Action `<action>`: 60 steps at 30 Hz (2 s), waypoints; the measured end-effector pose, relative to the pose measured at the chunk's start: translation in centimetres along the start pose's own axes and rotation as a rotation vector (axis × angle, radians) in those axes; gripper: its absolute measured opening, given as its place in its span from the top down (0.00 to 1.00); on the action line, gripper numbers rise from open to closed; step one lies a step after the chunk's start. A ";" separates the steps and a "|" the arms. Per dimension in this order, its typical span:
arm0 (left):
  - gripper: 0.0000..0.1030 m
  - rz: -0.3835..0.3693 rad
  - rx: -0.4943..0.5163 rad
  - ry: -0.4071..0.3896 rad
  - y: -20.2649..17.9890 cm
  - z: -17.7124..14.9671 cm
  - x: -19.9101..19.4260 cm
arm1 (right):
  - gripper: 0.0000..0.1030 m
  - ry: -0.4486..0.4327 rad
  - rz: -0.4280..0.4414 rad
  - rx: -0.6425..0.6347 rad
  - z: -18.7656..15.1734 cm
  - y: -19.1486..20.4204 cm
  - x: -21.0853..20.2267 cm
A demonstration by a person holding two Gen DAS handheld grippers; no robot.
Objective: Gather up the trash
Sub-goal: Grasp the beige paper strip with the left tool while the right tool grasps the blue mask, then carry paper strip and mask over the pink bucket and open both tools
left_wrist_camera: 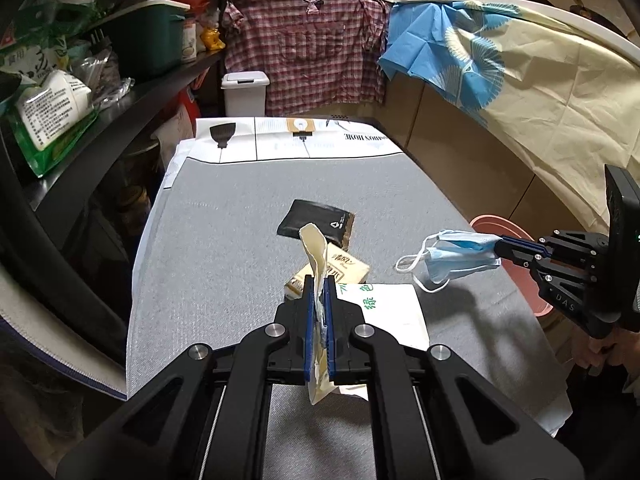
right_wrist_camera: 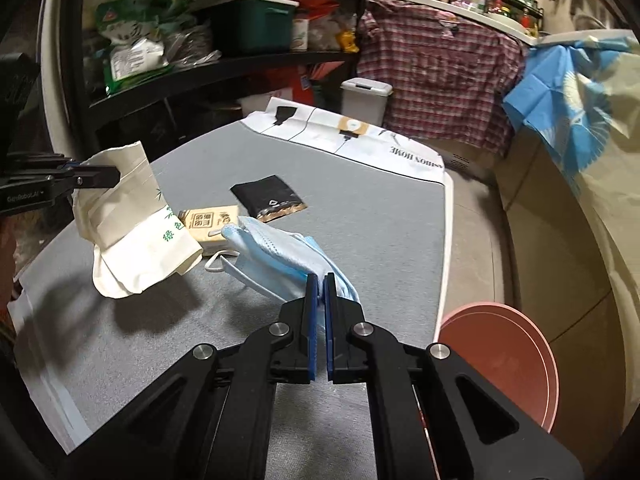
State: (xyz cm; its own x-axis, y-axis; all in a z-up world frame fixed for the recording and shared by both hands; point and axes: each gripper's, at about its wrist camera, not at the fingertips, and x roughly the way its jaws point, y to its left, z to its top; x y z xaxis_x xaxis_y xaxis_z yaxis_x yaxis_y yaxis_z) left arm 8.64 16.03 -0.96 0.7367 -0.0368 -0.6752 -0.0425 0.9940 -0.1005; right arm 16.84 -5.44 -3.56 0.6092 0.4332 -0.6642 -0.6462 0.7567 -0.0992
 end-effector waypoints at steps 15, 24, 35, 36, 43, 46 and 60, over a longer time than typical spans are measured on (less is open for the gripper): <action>0.95 -0.004 -0.003 -0.034 -1.2 1.2 0.1 | 0.97 -0.038 -0.034 0.075 0.1 -2.0 -1.2; 0.95 -0.021 -0.001 -0.047 -2.4 2.0 0.4 | 0.97 -0.055 -0.057 0.130 0.3 -3.6 -1.8; 0.95 -0.050 0.009 -0.058 -4.5 3.2 1.2 | 0.97 -0.085 -0.091 0.202 0.3 -6.0 -3.0; 0.95 -0.053 0.010 -0.058 -4.8 3.3 1.3 | 0.97 -0.086 -0.095 0.209 0.3 -6.4 -3.1; 0.95 -0.072 0.023 -0.061 -6.5 4.0 2.0 | 0.97 -0.096 -0.128 0.254 0.1 -8.3 -3.9; 0.95 -0.082 0.026 -0.062 -7.2 4.4 2.3 | 0.97 -0.099 -0.145 0.272 0.0 -9.1 -4.2; 0.95 -0.133 0.057 -0.058 -12.2 6.3 4.5 | 0.97 -0.093 -0.199 0.338 -1.2 -12.2 -5.5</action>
State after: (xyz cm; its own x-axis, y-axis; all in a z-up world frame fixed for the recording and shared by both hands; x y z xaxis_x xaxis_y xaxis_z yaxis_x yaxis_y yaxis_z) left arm 16.72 4.41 1.75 0.7714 -0.1639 -0.6149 0.0954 0.9851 -0.1430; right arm 20.84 -17.63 0.39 0.7561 0.2925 -0.5855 -0.3333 0.9420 0.0401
